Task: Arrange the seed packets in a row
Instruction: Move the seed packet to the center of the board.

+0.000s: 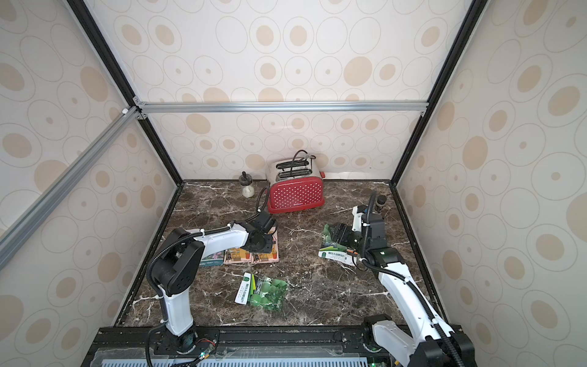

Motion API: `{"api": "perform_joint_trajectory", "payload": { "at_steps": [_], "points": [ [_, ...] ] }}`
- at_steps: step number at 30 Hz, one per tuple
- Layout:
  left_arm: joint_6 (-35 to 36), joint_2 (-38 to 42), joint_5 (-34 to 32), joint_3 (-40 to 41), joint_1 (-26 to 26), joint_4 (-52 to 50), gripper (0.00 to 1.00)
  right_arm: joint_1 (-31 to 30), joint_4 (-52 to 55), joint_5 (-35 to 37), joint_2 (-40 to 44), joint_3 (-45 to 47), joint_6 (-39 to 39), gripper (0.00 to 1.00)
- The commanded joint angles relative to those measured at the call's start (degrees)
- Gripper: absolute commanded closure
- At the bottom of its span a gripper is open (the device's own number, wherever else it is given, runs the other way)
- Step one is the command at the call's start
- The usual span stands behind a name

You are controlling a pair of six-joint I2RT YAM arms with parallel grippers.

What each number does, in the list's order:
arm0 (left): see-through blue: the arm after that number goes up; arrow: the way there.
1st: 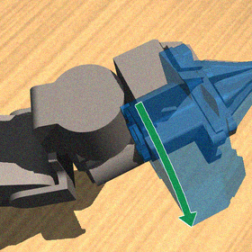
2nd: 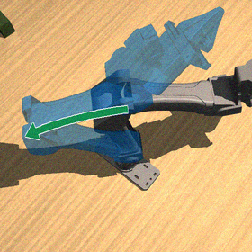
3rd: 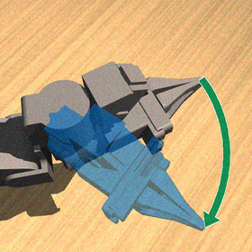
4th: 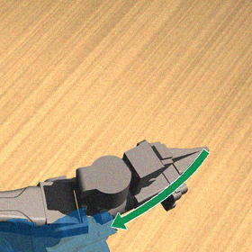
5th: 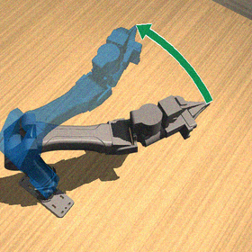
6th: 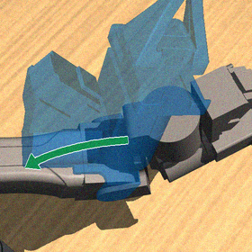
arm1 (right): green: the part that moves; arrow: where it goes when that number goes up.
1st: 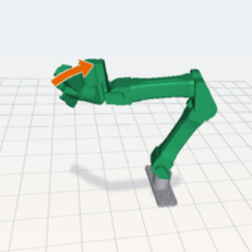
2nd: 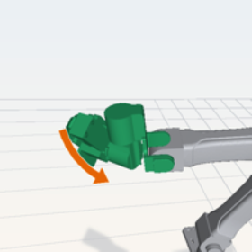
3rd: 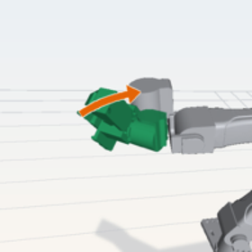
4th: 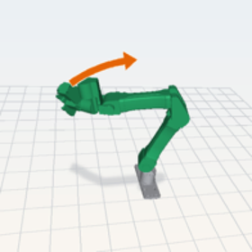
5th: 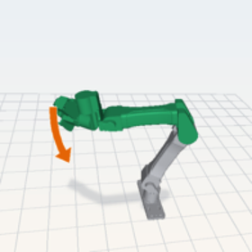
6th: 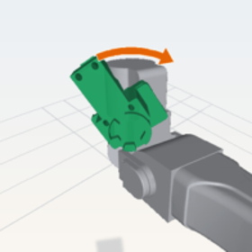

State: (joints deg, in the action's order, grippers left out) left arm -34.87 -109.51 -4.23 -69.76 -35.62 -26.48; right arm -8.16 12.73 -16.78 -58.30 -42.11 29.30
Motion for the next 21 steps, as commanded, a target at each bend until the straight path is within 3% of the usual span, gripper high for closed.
{"api": "perform_joint_trajectory", "payload": {
  "at_steps": [1,21],
  "points": [
    [1.6,1.2,0.6,-1.2,0.5,-3.7,0.52,0.3,-0.7,-0.4,-0.2,0.9,0.2,0.21],
    [5.9,8.6,3.3,-5.1,0.0,-3.1,0.42,-0.4,-1.2,-1.7,-2.3,1.4,-2.4,0.21]
  ]
}}
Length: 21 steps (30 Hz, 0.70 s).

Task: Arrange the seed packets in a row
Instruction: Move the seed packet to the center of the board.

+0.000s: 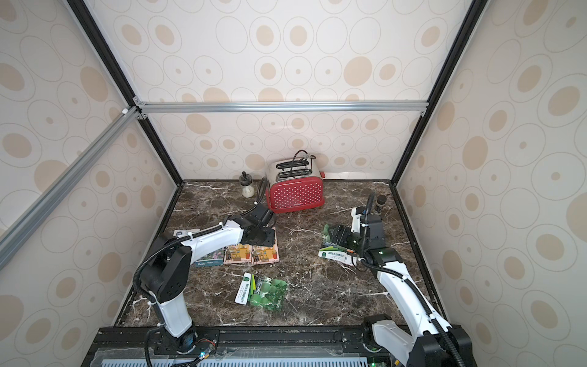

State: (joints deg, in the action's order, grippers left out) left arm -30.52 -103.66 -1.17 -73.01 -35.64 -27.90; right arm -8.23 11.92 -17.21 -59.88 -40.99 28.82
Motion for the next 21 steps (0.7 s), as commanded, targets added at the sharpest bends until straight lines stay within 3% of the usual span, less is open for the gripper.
{"api": "perform_joint_trajectory", "payload": {
  "at_steps": [1,7,12,16,21],
  "points": [
    [1.4,3.5,0.1,-1.6,0.1,-2.2,0.42,-1.0,-0.2,-1.7,-1.2,0.0,-2.6,0.21],
    [-1.3,9.9,-1.7,3.8,0.2,-5.4,0.42,-10.7,-3.6,-6.7,-9.9,-1.3,-5.8,0.21],
    [-4.8,15.8,-2.6,11.1,0.6,-6.1,0.42,-20.5,-6.3,-6.4,-19.9,-3.6,-8.0,0.21],
    [-5.2,16.2,-2.0,13.9,0.7,-4.3,0.42,-22.6,-11.0,-7.3,-23.9,-3.7,-6.5,0.22],
    [-2.7,12.1,-0.1,12.8,0.5,0.7,0.42,-22.7,-11.9,-6.5,-23.0,-3.4,-6.6,0.23]
  ]
}}
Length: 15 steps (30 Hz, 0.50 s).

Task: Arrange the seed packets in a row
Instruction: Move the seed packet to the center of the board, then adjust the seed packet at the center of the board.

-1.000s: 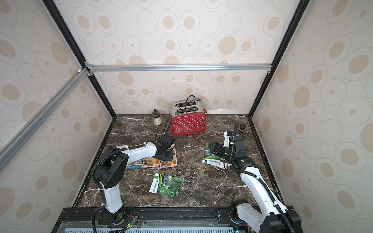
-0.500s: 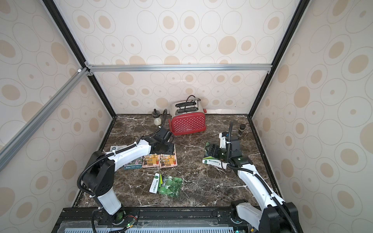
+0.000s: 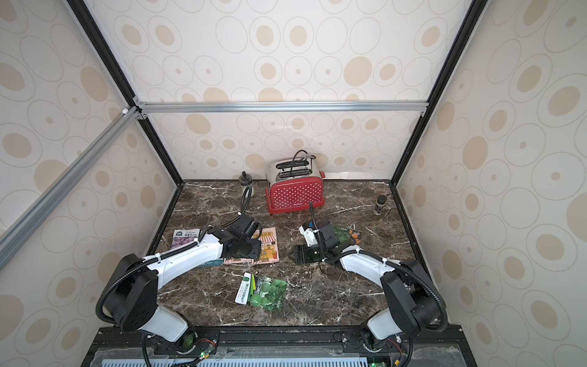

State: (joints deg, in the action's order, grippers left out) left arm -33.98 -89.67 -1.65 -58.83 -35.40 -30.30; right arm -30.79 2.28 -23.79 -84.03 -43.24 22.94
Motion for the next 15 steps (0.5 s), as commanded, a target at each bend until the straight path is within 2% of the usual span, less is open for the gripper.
{"api": "perform_joint_trajectory", "payload": {
  "at_steps": [1,8,15],
  "points": [
    [1.5,-3.3,0.6,-2.2,0.3,3.6,0.42,-0.1,-1.9,0.6,1.9,-1.1,-0.9,0.23],
    [5.4,-12.4,3.4,-8.4,-0.1,6.7,0.43,0.0,-0.6,5.3,7.9,1.6,-2.0,0.22],
    [9.0,-16.9,4.1,-11.6,-0.3,6.9,0.43,0.8,0.1,8.8,12.8,2.7,-2.8,0.22]
  ]
}}
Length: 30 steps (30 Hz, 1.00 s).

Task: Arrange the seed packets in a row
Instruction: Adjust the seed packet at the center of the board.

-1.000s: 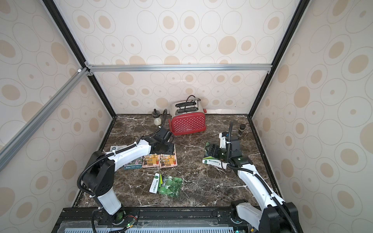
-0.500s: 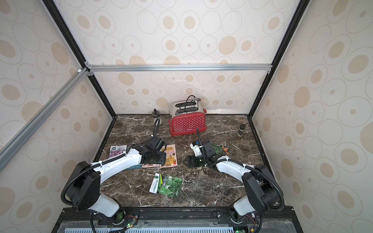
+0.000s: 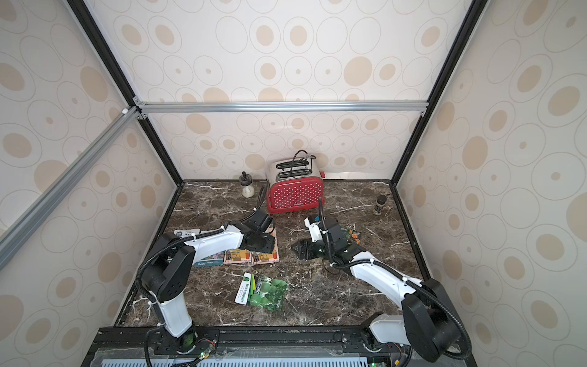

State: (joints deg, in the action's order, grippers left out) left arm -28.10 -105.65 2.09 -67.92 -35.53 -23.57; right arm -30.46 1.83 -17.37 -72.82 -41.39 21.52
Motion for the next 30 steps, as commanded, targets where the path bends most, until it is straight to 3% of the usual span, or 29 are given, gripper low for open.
{"api": "perform_joint_trajectory", "payload": {
  "at_steps": [1,17,30],
  "points": [
    [3.6,-1.4,0.3,-2.7,-0.2,-0.1,0.43,0.7,0.6,2.6,2.0,0.9,-1.4,0.22],
    [9.1,-6.5,3.7,-3.7,-1.7,-1.0,0.45,3.5,2.4,5.0,9.3,1.4,-1.7,0.23],
    [8.8,-6.0,1.1,-4.8,-1.8,-3.5,0.45,3.6,1.6,4.4,8.9,1.8,-1.2,0.24]
  ]
}}
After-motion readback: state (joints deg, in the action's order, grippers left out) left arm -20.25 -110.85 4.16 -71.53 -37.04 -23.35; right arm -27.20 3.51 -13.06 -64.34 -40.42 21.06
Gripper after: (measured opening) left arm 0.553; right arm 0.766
